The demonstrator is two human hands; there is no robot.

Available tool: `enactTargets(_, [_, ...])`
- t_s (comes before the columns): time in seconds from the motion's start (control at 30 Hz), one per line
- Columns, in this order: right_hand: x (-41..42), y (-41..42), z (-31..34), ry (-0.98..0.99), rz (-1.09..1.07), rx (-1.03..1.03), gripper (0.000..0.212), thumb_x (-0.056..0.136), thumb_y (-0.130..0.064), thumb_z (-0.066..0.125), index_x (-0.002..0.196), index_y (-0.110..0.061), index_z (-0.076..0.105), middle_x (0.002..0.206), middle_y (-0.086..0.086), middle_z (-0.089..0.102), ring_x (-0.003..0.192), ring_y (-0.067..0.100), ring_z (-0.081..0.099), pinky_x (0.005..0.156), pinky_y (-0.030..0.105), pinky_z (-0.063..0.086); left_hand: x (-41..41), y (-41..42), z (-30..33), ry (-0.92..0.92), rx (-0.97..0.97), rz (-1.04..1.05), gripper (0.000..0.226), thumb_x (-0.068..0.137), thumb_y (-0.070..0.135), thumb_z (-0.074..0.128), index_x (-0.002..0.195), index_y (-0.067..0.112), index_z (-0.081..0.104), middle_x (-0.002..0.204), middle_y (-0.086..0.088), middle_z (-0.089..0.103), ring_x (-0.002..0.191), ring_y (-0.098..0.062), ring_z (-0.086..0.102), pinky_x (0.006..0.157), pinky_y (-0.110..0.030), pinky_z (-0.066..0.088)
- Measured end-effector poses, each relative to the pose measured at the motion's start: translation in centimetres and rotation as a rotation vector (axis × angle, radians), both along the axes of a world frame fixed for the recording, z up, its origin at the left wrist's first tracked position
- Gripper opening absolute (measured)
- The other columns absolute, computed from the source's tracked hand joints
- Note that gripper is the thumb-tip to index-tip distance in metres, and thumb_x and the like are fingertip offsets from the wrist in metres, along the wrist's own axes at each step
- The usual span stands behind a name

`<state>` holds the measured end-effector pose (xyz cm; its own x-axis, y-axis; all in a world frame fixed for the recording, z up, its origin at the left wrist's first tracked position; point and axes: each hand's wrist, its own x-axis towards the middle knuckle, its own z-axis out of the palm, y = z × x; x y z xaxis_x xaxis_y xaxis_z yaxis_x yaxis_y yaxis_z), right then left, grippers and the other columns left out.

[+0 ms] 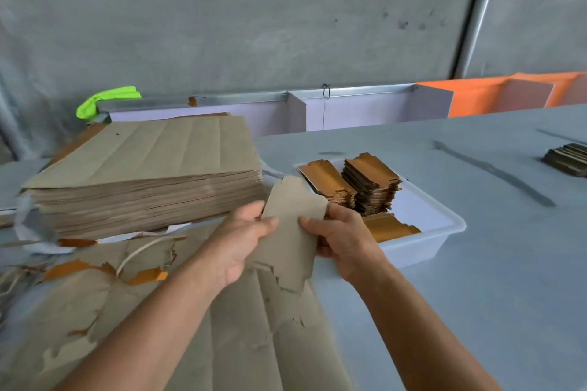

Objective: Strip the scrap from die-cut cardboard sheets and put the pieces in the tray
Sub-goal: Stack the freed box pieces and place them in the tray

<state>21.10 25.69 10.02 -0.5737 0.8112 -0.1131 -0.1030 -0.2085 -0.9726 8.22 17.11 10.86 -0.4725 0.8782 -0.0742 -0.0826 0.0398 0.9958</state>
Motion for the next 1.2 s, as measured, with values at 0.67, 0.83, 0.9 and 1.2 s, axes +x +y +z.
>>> enactTargets(0.67, [6.6, 9.1, 0.1, -0.068, -0.263, -0.185, 0.026, 0.091, -0.022, 0.063, 0.107, -0.003, 0.058, 0.099, 0.016, 0.068, 0.082, 0.028, 0.069, 0.070, 0.037, 0.057, 4.4, 9.0, -0.2, 0.685, 0.133, 0.058, 0.012, 0.082, -0.002, 0.066, 0.092, 0.006, 0.067, 0.082, -0.005, 0.071, 0.069, -0.020, 0.065, 0.062, -0.032, 0.055])
enactTargets(0.83, [8.8, 11.1, 1.7, 0.091, -0.175, -0.406, 0.058, 0.091, -0.048, 0.054, 0.109, 0.007, 0.054, 0.098, 0.027, 0.065, 0.074, 0.038, 0.069, 0.055, 0.036, 0.057, 4.4, 8.4, -0.5, 1.644, 0.508, 0.118, 0.021, 0.081, -0.005, 0.053, 0.076, 0.007, 0.069, 0.061, -0.004, 0.063, 0.054, -0.020, 0.060, 0.045, -0.029, 0.050])
enactTargets(0.9, [9.0, 11.2, 1.7, 0.015, -0.161, -0.353, 0.035, 0.089, -0.024, 0.064, 0.106, 0.006, 0.056, 0.092, 0.023, 0.066, 0.067, 0.033, 0.070, 0.049, 0.032, 0.056, 4.6, 8.5, -1.1, 1.823, 0.588, 0.083, 0.025, 0.085, 0.000, 0.048, 0.076, 0.007, 0.070, 0.067, -0.005, 0.066, 0.060, -0.019, 0.062, 0.050, -0.029, 0.054])
enactTargets(1.2, [10.3, 13.0, -0.2, -0.002, -0.414, -0.159, 0.021, 0.085, 0.013, 0.057, 0.096, -0.004, 0.061, 0.096, 0.018, 0.062, 0.074, 0.028, 0.067, 0.048, 0.027, 0.055, 4.0, 10.1, -2.0, 0.709, 0.104, 0.188, 0.045, 0.089, -0.009, 0.042, 0.130, 0.009, 0.046, 0.122, -0.005, 0.052, 0.115, -0.022, 0.053, 0.101, -0.030, 0.042])
